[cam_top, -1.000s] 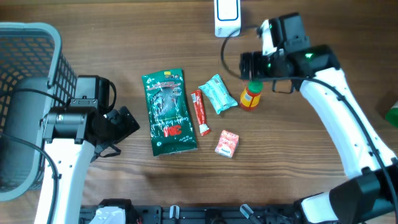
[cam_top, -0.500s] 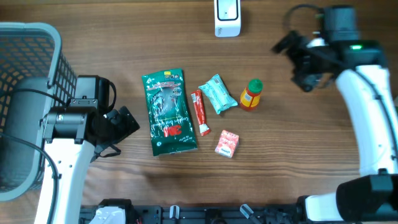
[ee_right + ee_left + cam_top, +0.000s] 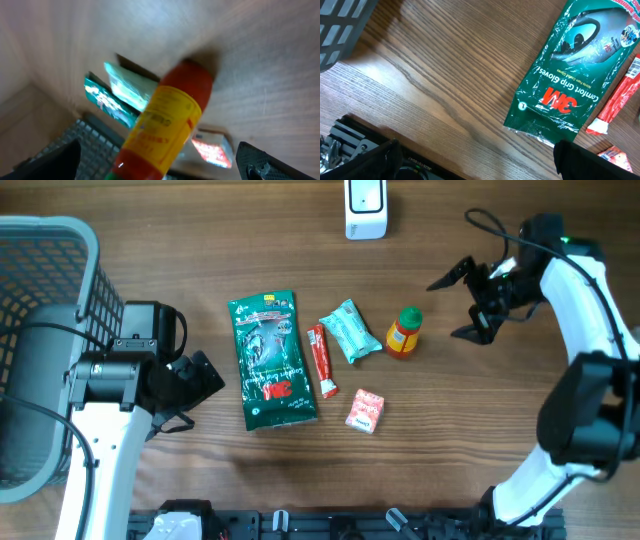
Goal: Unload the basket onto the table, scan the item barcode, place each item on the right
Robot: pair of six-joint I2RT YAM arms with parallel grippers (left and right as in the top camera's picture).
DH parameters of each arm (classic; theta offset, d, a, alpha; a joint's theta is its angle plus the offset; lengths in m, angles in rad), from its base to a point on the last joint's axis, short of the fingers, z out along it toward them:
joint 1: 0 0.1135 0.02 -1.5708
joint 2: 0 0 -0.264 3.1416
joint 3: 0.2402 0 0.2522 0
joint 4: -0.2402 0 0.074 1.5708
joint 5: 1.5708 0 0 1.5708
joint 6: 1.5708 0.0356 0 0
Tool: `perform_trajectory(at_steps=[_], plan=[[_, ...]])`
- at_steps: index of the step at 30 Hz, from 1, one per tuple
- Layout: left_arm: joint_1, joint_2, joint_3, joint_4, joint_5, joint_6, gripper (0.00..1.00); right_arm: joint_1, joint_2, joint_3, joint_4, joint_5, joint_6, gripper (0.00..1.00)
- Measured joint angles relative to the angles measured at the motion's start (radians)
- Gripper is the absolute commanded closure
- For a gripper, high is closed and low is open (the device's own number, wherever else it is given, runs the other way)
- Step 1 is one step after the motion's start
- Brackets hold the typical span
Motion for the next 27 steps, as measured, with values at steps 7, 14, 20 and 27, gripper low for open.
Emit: perform_trajectory(at_steps=[7,14,20,27], plan=[[0.000,0.000,0.000,0.000,0.000,0.000,0.00,0.013,0.246,-0.010,-0.048,-0.182,-0.089,0.00],[0.000,0.000,0.000,0.000,0.000,0.000,0.00,0.016,0.262,-0.013,-0.051,-0.254,-0.144,0.00],[0.000,0.000,0.000,0.000,0.000,0.000,0.00,0.095,0.264,-0.013,0.016,-0.278,-0.142,0.00],[0.000,0.000,0.000,0.000,0.000,0.000,0.00,0.166,0.264,-0.013,0.037,-0.278,-0.080,0.24]])
